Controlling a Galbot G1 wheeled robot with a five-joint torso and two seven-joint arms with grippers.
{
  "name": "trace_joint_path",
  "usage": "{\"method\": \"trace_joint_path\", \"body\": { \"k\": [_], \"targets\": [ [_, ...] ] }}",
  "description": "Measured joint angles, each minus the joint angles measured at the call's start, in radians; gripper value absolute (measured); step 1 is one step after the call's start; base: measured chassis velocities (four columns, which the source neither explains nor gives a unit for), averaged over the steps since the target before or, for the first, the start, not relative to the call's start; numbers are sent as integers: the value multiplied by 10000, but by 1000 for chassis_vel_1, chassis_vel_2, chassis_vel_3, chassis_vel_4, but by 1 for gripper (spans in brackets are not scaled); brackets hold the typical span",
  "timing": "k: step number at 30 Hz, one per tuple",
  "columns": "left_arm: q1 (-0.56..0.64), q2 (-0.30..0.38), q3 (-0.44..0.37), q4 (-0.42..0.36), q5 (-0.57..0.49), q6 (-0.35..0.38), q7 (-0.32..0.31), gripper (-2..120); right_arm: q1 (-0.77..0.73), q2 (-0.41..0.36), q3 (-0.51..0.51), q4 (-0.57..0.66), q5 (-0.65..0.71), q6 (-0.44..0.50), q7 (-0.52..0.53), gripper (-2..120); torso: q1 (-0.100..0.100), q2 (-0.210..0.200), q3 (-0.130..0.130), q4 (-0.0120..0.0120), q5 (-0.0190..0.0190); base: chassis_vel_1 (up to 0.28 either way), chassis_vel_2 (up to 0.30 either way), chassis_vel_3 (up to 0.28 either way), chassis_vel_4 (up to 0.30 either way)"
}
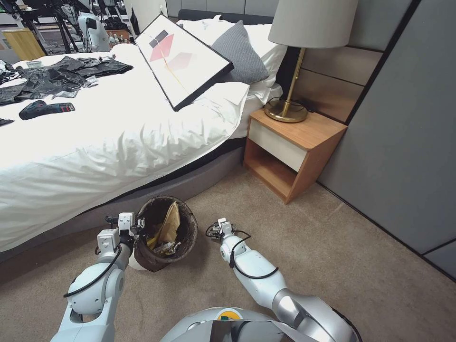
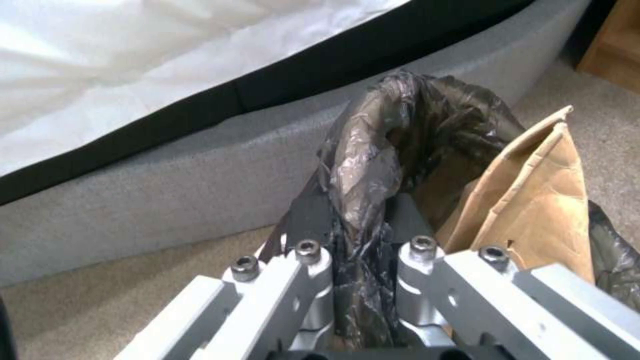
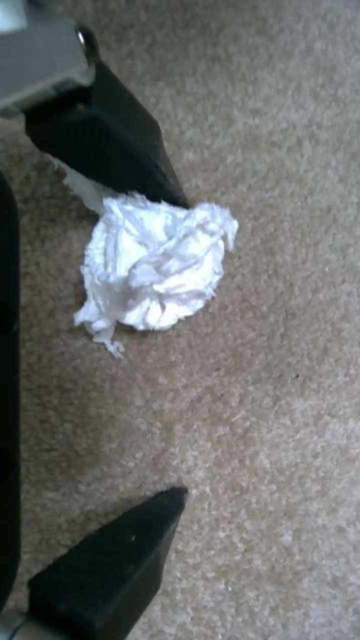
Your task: Pick up the trash bin, then pick up the garbage from the floor and place it into the trash bin.
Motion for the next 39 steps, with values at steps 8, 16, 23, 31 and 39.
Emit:
{"method": "trace_joint_path", "body": {
  "k": [8, 16, 23, 31, 39],
  "targets": [
    [-37, -36, 31, 38, 38, -42, 36, 7, -183, -12, -81, 600, 168, -311, 27, 72, 1, -3, 3, 3, 0, 0, 0, 0, 0],
    [-35, -34, 33, 57, 41, -71, 53, 7, -119, -5, -49, 615, 221, -354, -2, 55, 1, -3, 4, 8, 7, 0, 0, 0, 0],
    [-56, -31, 6, 80, 36, -73, 68, 7, -132, -7, 12, 674, 257, -381, -9, 41, 2, -5, 5, 4, 5, 0, 0, 0, 0],
    [-81, -8, -29, 80, 19, -70, 86, 7, -327, -341, -70, 1435, 746, -683, 120, 13, 3, -6, 7, 10, 9, 0, 0, 0, 0],
    [-63, 54, -100, 74, -18, -63, 118, 7, -669, -765, -133, 2367, 1127, -924, 392, 0, 3, -6, 7, 6, 8, 0, 0, 0, 0]
  ]
}}
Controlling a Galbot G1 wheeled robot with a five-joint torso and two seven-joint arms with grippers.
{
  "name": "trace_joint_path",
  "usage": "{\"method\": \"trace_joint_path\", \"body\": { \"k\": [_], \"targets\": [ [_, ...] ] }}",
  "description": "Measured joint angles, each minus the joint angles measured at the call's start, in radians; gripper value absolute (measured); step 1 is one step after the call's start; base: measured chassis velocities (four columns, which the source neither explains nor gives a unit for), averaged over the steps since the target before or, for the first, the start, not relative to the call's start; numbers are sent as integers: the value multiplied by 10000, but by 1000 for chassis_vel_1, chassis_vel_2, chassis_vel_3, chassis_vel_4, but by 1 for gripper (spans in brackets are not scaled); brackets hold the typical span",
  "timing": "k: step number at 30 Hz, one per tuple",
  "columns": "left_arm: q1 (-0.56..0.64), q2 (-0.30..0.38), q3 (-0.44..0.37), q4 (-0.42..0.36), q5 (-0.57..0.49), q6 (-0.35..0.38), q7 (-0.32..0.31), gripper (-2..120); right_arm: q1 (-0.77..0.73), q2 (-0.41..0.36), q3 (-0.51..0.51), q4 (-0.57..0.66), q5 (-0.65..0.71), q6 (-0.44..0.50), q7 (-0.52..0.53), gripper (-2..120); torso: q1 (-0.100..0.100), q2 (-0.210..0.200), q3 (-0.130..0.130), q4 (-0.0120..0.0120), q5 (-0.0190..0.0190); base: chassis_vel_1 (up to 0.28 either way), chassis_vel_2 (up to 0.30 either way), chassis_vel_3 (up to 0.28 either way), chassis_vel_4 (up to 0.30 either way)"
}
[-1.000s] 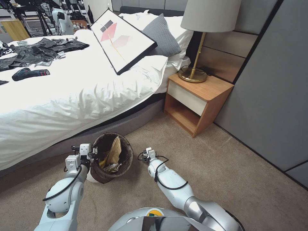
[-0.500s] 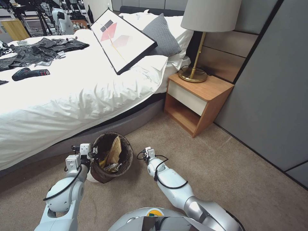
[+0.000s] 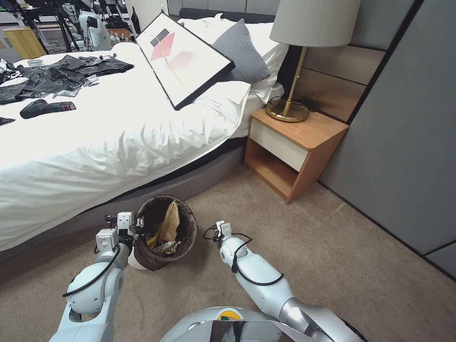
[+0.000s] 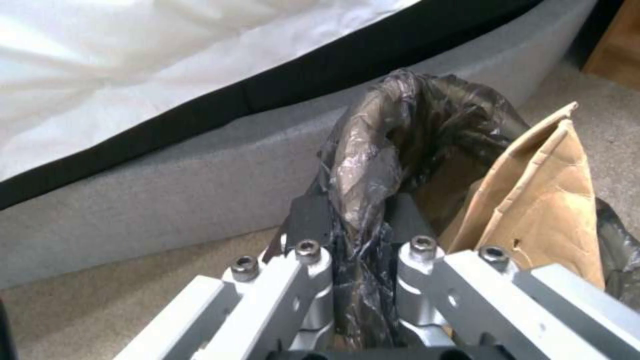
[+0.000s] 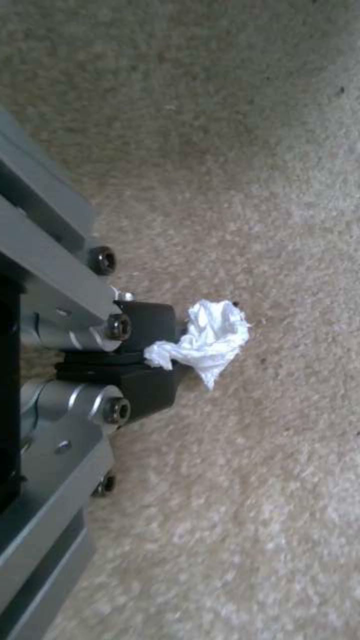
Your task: Pick up the trash bin, then pick up the garbage from the floor and place it into the trash bin.
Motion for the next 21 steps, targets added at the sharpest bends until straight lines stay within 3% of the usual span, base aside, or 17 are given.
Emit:
{"method": "trace_joint_path", "body": {
  "k": [4, 8, 15, 18, 19, 21],
  "targets": [
    [-10, 39, -23, 1, -22, 9, 9, 7, -162, -257, -59, 670, 229, -114, 178, 0, 0, 0, -1, -1, -3, 0, 0, 0, 0],
    [-47, 92, -4, -5, -77, 47, 10, 7, -362, -926, -126, 2269, 902, -376, 554, 0, 0, 0, -2, -2, -3, 0, 0, 0, 0],
    [-56, 144, -21, -6, -99, 74, 2, 7, -562, -1642, 73, 4028, 1788, -553, 794, 0, 0, 1, -3, -1, -2, 0, 0, 0, 0],
    [-57, 155, -25, -10, -97, 99, -6, 7, -874, -2446, 352, 6042, 2822, -716, 952, 0, 0, 1, -3, -3, -1, 0, 0, 0, 0],
    [-57, 155, -25, -10, -97, 99, -6, 7, -874, -2446, 352, 6042, 2822, -716, 952, 0, 0, 1, -3, -3, -1, 0, 0, 0, 0],
    [-58, 149, -22, -15, -85, 107, -8, 7, -1084, -2954, 502, 7182, 3397, -801, 1028, 0, 0, 1, -3, 0, -2, 0, 0, 0, 0]
  ]
}}
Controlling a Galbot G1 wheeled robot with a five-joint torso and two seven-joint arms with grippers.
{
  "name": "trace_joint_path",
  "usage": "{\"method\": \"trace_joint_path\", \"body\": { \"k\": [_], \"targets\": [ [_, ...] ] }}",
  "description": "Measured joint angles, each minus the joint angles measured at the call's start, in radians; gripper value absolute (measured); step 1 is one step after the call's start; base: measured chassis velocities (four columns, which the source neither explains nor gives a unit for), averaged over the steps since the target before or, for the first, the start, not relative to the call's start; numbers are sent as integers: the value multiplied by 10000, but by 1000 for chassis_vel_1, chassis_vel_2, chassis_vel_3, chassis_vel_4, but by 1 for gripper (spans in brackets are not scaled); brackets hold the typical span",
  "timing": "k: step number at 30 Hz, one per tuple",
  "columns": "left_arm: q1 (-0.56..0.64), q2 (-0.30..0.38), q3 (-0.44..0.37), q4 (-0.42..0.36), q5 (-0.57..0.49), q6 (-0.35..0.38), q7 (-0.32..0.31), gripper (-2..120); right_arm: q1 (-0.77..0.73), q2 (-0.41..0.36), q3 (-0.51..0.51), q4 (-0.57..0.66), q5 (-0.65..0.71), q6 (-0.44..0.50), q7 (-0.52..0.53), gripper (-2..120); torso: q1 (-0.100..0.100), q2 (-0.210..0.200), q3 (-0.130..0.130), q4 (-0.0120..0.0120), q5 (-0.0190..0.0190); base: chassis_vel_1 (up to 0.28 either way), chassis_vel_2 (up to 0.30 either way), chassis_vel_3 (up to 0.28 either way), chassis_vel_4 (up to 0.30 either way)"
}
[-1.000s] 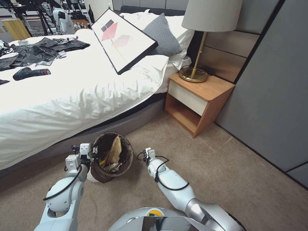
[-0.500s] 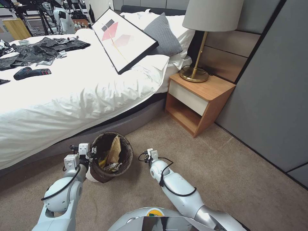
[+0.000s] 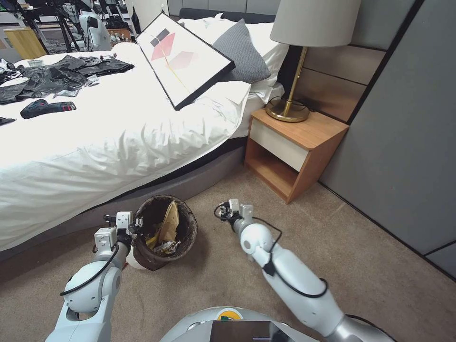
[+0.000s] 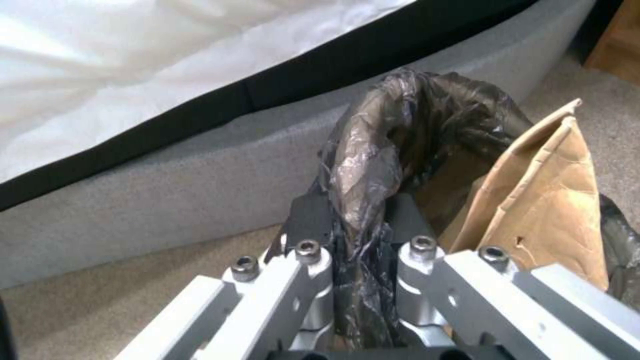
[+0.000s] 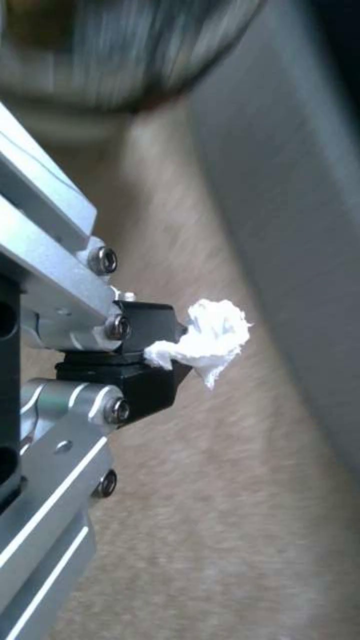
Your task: Pick up the trash bin, then pick up the garbage from the floor and place it into the trash bin.
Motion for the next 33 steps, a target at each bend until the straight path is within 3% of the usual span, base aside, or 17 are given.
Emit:
{"method": "trace_joint_path", "body": {
  "k": [1, 3, 5, 11, 19, 26, 33],
  "targets": [
    [0, -3, 9, 0, 9, 1, 0, 7, -149, -448, 103, 782, 296, -39, 1, 0, 0, 0, 0, -3, 3, 0, 0, 0, 0],
    [0, -3, 9, 0, 10, 1, 1, 7, -166, -515, 119, 887, 337, -43, 0, 0, 0, 0, 0, -3, 2, 0, 0, 0, 0],
    [9, -32, 5, -2, 41, 1, -2, 7, -420, -1589, 370, 2502, 1125, -165, 16, 0, 0, 0, 0, -6, 3, 0, 0, 0, 0],
    [17, -69, 15, -10, 78, -3, -6, 7, -466, -2423, 387, 4234, 2006, -323, 47, 0, -1, 1, -1, -2, 4, 0, 0, 0, 0],
    [-6, -145, 39, 7, 141, -17, -7, 7, -188, -2691, -85, 5216, 2705, -548, 3, 0, -1, 1, -1, -2, 3, 0, 0, 0, 0],
    [-52, -171, -4, 127, 165, -51, -8, 7, 1982, -2412, -1254, 5812, 5524, -821, -118, 0, -1, 1, -1, 0, 0, 0, 0, 0, 0],
    [-95, -197, -7, 224, 163, -78, -5, 7, 3157, -1794, -2474, 5408, 6007, -871, 322, 0, -1, 1, 0, -1, 0, 0, 0, 0, 0]
  ]
}}
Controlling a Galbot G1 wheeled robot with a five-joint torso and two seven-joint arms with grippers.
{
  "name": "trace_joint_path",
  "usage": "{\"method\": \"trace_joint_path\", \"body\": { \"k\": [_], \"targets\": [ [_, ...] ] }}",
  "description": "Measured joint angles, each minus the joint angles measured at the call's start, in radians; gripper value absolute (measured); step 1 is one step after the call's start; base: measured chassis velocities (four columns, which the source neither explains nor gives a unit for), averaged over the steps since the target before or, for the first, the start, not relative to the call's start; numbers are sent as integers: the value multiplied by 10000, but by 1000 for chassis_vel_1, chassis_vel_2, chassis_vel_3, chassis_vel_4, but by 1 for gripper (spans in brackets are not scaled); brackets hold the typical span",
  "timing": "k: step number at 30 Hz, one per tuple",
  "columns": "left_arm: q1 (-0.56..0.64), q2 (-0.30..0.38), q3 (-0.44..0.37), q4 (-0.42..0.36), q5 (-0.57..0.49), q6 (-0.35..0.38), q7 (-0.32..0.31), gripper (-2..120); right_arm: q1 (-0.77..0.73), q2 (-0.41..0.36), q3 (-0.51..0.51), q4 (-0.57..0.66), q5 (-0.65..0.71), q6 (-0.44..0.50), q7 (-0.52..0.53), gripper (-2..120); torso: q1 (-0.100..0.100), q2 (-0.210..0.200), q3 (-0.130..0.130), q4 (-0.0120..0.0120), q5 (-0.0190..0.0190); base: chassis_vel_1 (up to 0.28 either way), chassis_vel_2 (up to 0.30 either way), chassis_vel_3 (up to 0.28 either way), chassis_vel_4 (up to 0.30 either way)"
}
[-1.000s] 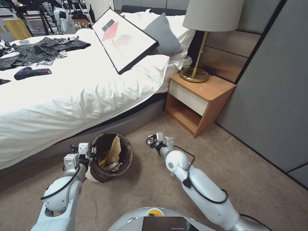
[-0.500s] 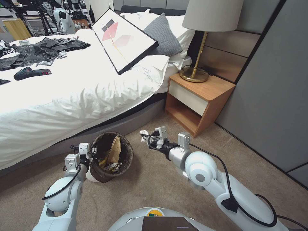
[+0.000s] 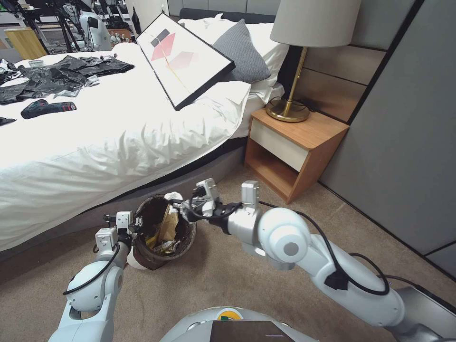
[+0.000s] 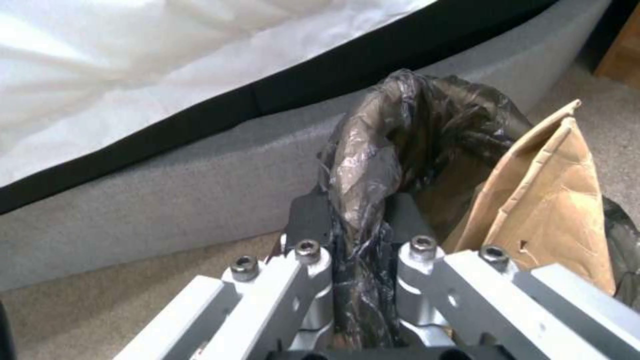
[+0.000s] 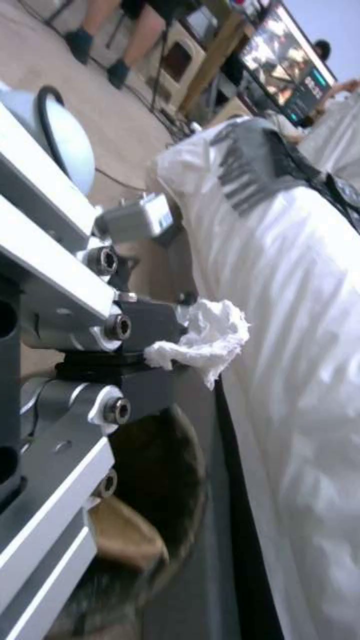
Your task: Pick up the trash bin, then pick up the garbage from the floor and place it into the trash bin.
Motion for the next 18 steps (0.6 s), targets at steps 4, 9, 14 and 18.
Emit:
{"method": "trace_joint_path", "body": {
  "k": [4, 9, 14, 18],
  "targets": [
    [4, 5, -55, 38, -16, -14, 2, 7, 212, 505, -434, -275, 95, -25, 174, 0, 0, 0, 0, 0, -1, 0, 0, 0, 0],
    [2, 14, -77, 67, -49, -25, 2, 7, 250, 904, -780, -728, 0, -52, 265, 0, 0, 0, 0, 0, -1, 0, 0, 0, 0],
    [-12, 26, -74, 79, -84, -26, 4, 7, 96, 1309, -1135, -1677, -529, -57, 210, 0, 0, 0, 0, -2, -2, 0, 0, 0, 0],
    [-9, 60, -92, 79, -121, -26, 5, 7, -9, 1439, -1259, -2215, -824, -57, 158, 0, 0, 0, 0, -1, -3, 0, 0, 0, 0]
  ]
}}
